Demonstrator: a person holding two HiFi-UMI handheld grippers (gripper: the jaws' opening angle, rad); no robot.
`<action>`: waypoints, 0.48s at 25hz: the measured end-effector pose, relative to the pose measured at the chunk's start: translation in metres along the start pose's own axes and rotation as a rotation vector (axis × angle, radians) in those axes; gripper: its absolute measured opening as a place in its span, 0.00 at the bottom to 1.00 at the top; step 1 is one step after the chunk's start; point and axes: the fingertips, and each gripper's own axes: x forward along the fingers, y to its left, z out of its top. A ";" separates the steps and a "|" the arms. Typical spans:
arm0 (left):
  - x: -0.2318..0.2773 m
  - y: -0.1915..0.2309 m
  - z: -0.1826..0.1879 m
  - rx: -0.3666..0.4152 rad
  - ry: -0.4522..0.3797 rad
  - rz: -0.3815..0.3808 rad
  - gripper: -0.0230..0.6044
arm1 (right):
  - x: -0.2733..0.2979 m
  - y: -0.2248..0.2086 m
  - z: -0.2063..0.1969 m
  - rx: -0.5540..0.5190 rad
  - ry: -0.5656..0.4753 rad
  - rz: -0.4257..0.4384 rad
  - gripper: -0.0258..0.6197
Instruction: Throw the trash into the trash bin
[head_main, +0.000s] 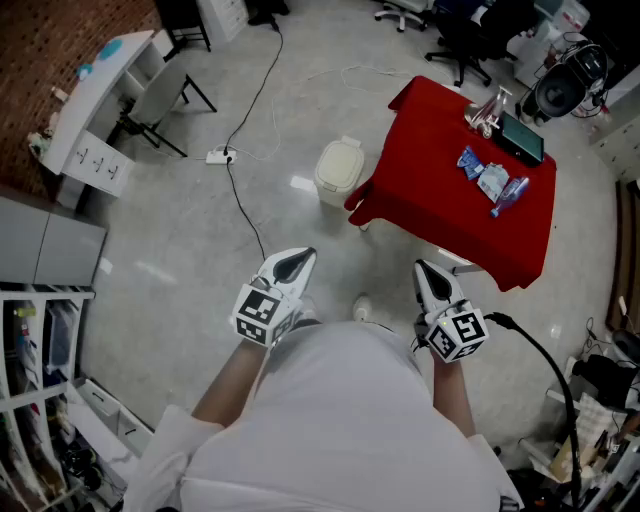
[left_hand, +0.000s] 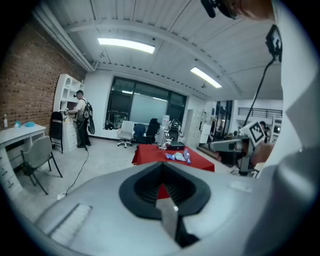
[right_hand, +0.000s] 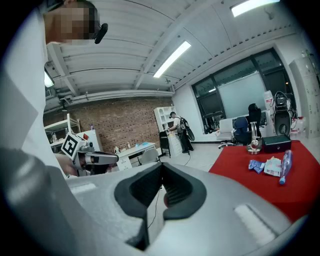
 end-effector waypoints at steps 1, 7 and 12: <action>0.000 0.002 0.001 0.001 -0.007 0.001 0.04 | 0.001 0.000 -0.001 0.002 0.001 -0.001 0.04; -0.005 0.011 0.007 0.005 -0.019 0.003 0.04 | 0.009 0.009 -0.005 0.002 0.005 -0.001 0.04; -0.011 0.021 0.003 0.008 -0.012 -0.008 0.04 | 0.016 0.018 -0.007 0.006 0.008 -0.006 0.04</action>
